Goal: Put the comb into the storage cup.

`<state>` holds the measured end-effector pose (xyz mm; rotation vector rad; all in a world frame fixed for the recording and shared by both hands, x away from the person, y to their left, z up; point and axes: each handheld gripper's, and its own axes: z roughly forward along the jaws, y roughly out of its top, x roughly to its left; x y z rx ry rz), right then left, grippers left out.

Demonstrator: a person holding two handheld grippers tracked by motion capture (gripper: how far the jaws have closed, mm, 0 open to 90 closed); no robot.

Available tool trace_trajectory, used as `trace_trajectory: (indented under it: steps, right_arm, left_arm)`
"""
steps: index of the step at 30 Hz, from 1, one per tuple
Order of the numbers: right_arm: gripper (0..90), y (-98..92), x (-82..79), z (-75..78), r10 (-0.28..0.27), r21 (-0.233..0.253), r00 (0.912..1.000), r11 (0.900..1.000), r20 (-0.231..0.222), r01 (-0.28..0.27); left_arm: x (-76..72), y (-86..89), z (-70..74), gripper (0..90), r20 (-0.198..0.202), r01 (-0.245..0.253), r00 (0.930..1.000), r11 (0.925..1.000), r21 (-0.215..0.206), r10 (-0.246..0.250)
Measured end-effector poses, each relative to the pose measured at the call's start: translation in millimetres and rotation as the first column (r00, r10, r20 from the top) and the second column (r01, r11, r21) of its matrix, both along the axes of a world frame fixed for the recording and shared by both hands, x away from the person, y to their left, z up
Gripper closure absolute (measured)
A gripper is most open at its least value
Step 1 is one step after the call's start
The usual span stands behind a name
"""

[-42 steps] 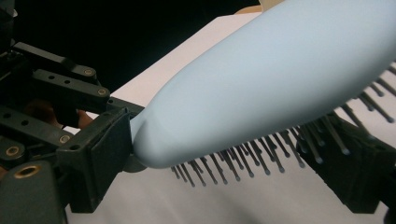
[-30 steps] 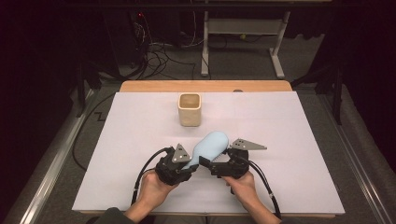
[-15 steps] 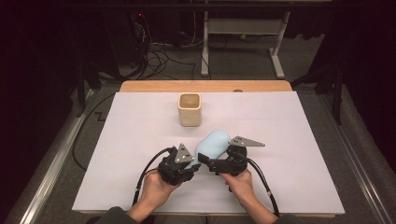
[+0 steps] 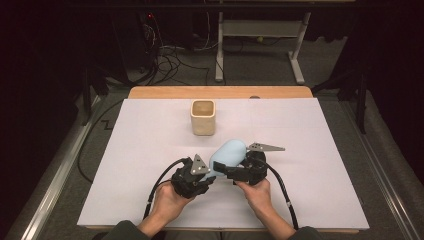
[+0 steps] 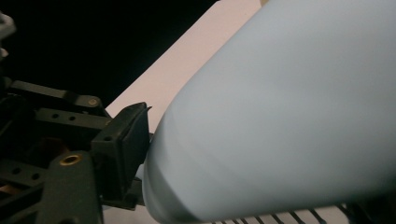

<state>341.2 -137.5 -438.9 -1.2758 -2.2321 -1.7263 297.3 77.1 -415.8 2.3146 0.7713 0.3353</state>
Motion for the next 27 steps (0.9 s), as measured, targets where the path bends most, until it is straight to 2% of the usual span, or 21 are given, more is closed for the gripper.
trace_trajectory:
  steps: [3,7,12,15,20,27]
  right_arm:
    - [37.2,-1.3,-0.4,5.7,0.018,0.023,0.9998,1.000,0.010,-0.018]
    - [43.3,0.9,-2.1,14.8,0.040,0.026,0.9983,0.999,0.043,-0.041]
    - [47.5,2.7,-1.4,18.7,0.062,0.045,0.9977,0.997,0.030,-0.063]
    - [50.9,4.6,-1.5,21.4,0.081,0.041,0.9959,0.996,0.040,-0.083]
    - [53.8,5.4,-0.6,24.4,0.106,0.052,0.9941,0.993,0.021,-0.107]
    - [55.9,7.9,-0.5,32.9,0.133,0.033,0.9908,0.990,0.026,-0.134]
  left_arm:
    - [1.7,0.1,-0.3,69.3,-0.007,-0.001,1.0000,1.0000,0.002,0.001]
    - [1.8,1.6,1.2,69.4,0.003,-0.005,1.0000,1.0000,-0.002,0.005]
    - [1.4,3.9,3.4,69.3,0.013,-0.009,0.9999,1.0000,-0.001,0.009]
    - [1.8,4.4,3.6,69.4,0.013,-0.012,0.9998,0.9999,0.000,0.012]
    - [1.2,5.6,4.5,69.3,0.018,-0.009,0.9998,0.9999,-0.007,0.009]
    - [1.4,7.6,6.9,68.7,0.015,0.001,0.9999,0.9996,-0.029,-0.001]
